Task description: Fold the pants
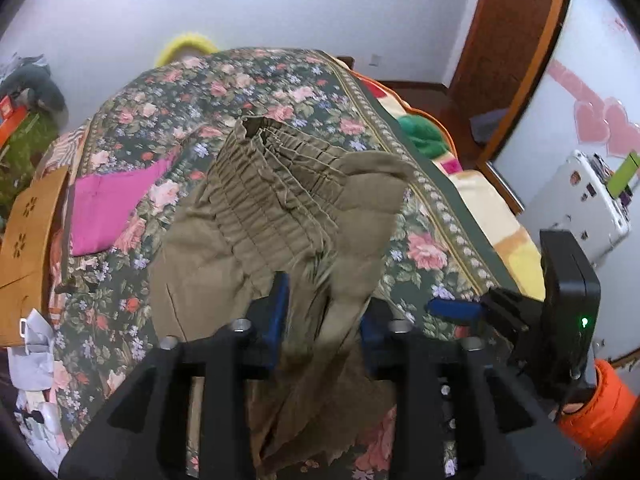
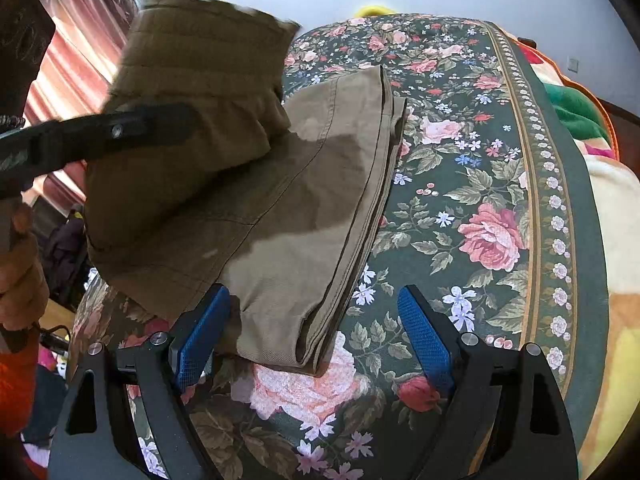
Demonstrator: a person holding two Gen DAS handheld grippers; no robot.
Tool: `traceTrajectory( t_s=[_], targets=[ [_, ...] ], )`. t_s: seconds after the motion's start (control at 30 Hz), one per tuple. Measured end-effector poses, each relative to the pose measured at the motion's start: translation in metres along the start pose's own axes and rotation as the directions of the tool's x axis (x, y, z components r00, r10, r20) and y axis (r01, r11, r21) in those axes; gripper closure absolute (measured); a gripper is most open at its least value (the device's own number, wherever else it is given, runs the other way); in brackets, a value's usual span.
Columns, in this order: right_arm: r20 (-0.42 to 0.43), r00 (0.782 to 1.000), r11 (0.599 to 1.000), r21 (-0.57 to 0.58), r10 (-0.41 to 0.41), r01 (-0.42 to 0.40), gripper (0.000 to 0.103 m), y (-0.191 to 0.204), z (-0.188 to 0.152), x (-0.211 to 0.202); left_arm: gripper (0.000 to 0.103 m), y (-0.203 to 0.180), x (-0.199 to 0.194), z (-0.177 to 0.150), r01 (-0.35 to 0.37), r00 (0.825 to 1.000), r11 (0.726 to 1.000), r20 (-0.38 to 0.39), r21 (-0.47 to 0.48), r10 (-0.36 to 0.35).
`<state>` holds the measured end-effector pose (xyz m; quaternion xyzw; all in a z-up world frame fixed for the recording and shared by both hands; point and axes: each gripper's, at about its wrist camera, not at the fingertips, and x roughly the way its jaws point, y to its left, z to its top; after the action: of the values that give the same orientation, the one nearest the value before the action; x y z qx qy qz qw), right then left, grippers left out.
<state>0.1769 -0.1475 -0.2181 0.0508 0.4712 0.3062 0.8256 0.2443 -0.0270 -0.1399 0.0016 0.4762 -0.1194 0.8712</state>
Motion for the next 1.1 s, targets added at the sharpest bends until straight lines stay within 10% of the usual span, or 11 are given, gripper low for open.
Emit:
traceTrajectory(
  t_s=[0.07, 0.1, 0.7, 1.1],
  targets=[
    [0.000, 1.000, 1.000, 0.000, 0.000, 0.000, 0.020, 0.000, 0.000, 0.000, 0.016, 0.001, 0.001, -0.002, 0.067, 0.998, 0.997, -0.012, -0.025, -0.067],
    [0.001, 1.000, 1.000, 0.001, -0.001, 0.001, 0.020, 0.000, 0.000, 0.000, 0.013, 0.002, 0.000, -0.003, 0.074, 0.997, 0.997, -0.006, -0.029, -0.074],
    [0.100, 0.995, 0.999, 0.037, -0.032, 0.028, 0.019, -0.011, 0.010, -0.030, 0.006, 0.110, 0.026, 0.048, -0.254, 0.967, 0.962, -0.011, -0.100, 0.254],
    [0.132, 0.983, 0.989, 0.091, -0.130, 0.118, 0.019, -0.033, 0.017, -0.041, 0.006, 0.165, 0.144, 0.078, -0.221, 0.956, 0.961, -0.231, -0.165, 0.180]
  ],
)
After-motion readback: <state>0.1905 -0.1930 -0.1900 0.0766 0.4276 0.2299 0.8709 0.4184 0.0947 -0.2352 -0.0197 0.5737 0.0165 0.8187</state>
